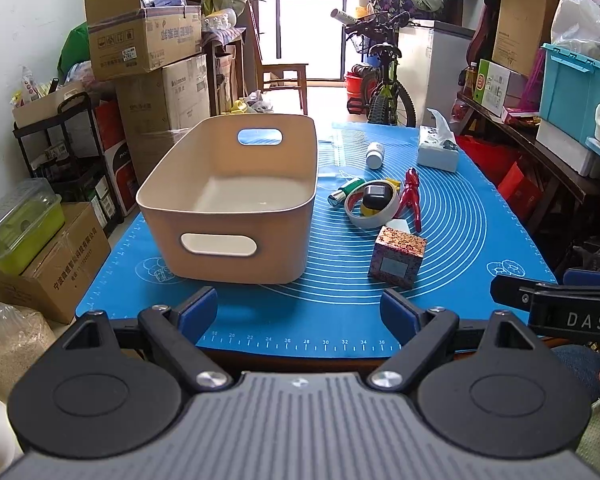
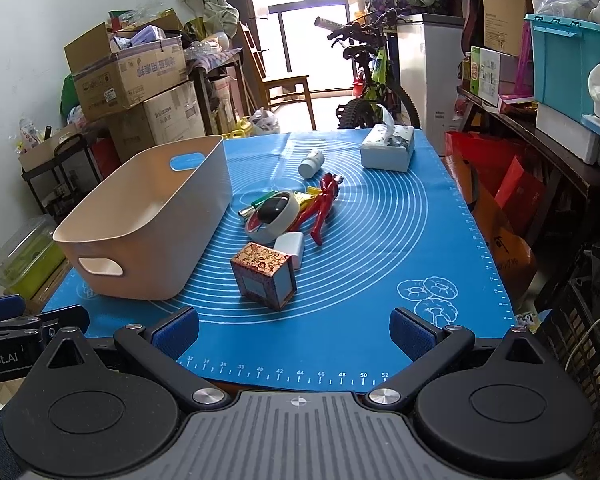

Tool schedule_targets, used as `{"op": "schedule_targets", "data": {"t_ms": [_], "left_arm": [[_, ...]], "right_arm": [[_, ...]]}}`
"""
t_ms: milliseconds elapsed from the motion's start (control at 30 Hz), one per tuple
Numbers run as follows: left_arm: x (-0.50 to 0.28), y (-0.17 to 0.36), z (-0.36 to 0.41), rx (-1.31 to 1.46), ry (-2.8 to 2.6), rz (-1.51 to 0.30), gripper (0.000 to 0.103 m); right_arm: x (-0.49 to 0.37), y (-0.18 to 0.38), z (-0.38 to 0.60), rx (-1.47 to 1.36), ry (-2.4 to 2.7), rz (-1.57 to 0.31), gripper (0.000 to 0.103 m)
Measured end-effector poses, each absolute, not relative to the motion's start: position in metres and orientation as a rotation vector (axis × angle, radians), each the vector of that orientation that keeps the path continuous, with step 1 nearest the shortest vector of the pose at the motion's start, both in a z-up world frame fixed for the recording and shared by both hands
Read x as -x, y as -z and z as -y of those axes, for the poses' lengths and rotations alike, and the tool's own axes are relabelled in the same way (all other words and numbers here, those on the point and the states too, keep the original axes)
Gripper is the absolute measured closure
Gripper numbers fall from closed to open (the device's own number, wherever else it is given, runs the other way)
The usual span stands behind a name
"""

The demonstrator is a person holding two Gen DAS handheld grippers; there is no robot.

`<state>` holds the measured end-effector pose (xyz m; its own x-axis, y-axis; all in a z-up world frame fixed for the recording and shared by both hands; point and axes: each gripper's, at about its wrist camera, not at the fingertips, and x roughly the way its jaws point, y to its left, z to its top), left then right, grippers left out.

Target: Organize rigid objects

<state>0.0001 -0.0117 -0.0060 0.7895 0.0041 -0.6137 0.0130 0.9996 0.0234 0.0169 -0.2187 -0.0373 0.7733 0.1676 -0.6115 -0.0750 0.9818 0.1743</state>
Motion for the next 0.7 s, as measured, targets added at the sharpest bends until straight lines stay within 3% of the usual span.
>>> {"op": "schedule_targets", "data": {"t_ms": [700], "left_arm": [[-0.0004,0.0064,0.0121,-0.025,0.007,-0.665,0.015]], "right_arm": [[-0.0178,0.0374,0.2190,-0.145,-0.127,-0.676,0.003]]}}
